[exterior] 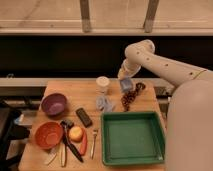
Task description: Place sponge in metal cup
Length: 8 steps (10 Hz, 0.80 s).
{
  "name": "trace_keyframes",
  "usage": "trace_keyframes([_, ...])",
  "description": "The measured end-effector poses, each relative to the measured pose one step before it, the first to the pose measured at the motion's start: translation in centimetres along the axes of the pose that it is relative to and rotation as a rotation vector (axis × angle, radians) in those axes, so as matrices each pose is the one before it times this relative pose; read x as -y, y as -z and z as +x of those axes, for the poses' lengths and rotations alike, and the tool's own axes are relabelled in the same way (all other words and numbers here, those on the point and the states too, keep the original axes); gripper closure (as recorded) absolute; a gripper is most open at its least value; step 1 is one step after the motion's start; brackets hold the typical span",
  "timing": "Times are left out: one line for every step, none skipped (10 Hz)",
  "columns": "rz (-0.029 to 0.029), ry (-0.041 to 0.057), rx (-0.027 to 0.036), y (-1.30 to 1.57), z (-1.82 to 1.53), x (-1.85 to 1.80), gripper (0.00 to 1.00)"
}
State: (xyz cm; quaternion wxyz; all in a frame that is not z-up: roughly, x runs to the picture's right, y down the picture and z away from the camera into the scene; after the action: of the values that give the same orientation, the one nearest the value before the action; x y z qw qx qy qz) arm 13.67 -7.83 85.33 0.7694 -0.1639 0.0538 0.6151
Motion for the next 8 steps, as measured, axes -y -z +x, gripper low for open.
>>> trace_keyframes([0.00670, -0.00446, 0.00065, 0.097, 0.167, 0.577, 0.87])
trace_keyframes([0.00434, 0.00047, -0.00126, -0.011, 0.085, 0.178, 0.87])
trace_keyframes([-0.00202, 0.00118, -0.00201, -0.159, -0.005, -0.406, 0.87])
trace_keyframes([0.03017, -0.02621, 0.03036, -0.310, 0.004, 0.399, 0.87])
trace_keyframes([0.04571, -0.03704, 0.04687, -0.398, -0.137, 1.071, 0.87])
trace_keyframes([0.02915, -0.01535, 0.03273, -0.501, -0.662, 0.530, 0.87])
trace_keyframes([0.01743, -0.01482, 0.02397, -0.747, -0.854, -0.034, 0.87])
trace_keyframes([0.01528, -0.01515, 0.00818, -0.704, -0.489, 0.402, 0.87])
